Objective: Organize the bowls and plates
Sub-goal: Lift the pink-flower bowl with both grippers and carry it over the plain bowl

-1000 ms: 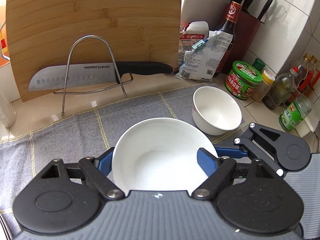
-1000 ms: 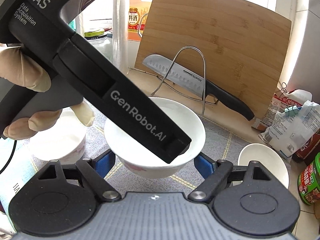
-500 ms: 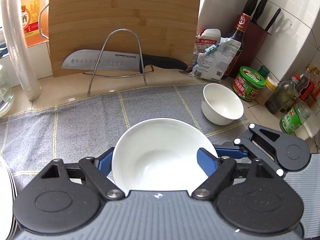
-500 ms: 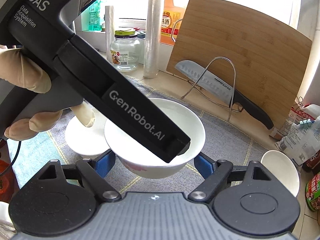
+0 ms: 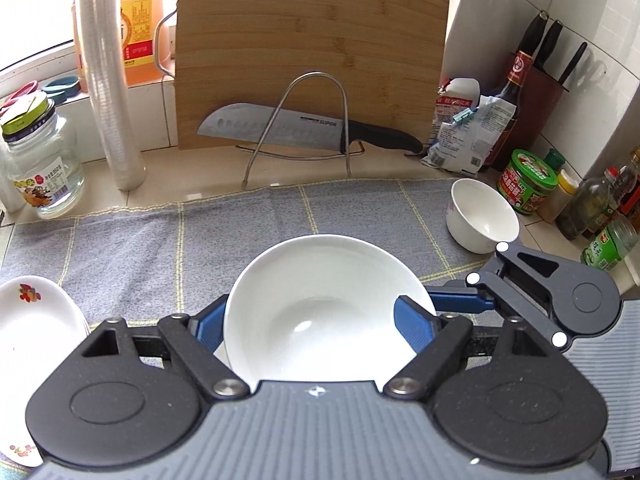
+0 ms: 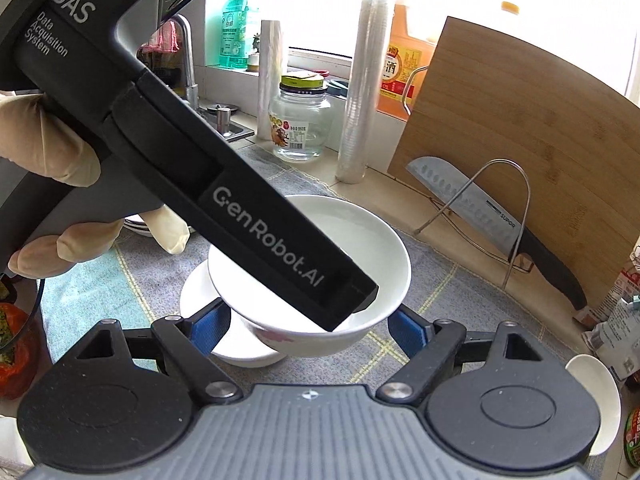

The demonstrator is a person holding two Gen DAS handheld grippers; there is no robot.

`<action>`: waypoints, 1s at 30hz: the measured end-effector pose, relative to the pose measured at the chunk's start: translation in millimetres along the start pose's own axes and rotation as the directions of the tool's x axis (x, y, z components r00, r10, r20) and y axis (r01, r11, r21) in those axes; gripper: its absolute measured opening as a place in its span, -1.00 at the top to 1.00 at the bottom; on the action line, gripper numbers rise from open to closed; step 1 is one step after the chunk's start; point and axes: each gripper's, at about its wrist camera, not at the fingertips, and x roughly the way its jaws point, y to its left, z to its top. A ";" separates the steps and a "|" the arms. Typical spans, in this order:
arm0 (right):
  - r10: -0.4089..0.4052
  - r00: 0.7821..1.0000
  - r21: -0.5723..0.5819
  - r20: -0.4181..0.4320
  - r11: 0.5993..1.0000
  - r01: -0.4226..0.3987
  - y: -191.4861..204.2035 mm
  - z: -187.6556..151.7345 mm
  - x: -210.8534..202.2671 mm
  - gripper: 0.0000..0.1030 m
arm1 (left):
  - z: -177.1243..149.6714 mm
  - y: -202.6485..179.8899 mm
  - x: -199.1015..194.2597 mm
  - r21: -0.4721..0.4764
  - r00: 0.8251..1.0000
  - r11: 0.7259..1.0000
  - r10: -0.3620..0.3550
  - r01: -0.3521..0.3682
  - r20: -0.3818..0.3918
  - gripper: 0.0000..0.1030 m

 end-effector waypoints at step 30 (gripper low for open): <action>0.104 0.989 -0.007 -0.103 0.994 -0.105 31.5 -2.4 50.9 -0.72 | -32.9 42.7 13.3 -0.046 0.998 0.999 0.004 -0.007 -0.058 -0.65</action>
